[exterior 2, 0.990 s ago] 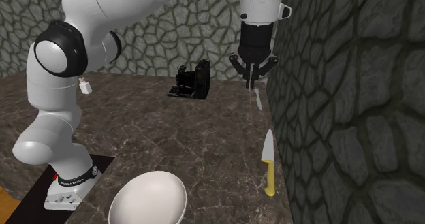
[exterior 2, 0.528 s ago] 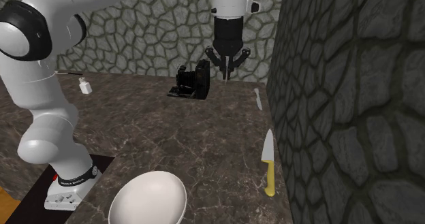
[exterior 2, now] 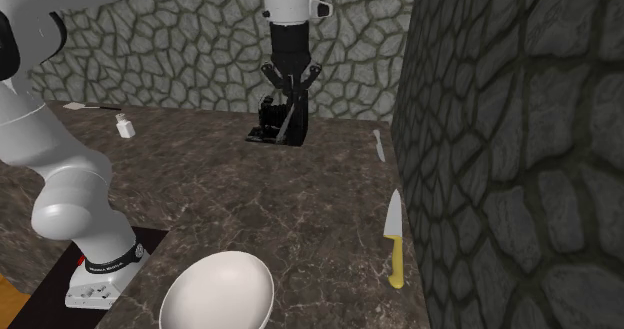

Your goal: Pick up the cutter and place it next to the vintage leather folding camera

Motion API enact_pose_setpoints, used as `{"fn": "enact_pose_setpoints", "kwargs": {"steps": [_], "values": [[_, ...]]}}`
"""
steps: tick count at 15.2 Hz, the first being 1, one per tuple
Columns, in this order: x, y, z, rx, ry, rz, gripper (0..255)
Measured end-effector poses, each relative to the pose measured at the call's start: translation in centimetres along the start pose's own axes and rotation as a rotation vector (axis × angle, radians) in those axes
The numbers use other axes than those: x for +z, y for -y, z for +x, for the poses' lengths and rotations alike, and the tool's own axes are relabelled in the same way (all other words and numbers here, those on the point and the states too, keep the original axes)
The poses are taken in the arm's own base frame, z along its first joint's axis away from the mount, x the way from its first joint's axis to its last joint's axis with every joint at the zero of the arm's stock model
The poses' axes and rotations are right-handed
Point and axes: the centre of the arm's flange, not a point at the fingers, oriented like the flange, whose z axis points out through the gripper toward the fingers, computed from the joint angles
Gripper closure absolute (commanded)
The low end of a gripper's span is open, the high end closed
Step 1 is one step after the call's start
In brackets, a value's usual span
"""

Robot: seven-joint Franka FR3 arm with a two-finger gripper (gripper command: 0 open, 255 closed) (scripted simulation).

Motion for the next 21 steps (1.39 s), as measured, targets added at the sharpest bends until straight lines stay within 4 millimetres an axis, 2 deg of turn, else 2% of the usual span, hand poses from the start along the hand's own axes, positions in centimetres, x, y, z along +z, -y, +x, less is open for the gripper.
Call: {"fn": "enact_pose_setpoints", "kwargs": {"steps": [7,19,21], "values": [[-0.4,8.8,4.0,0.000,0.000,-0.001,255],[0.6,23.2,10.6,-0.001,0.000,-0.001,255],[1.0,24.4,10.9,0.000,0.000,-0.001,255]]}}
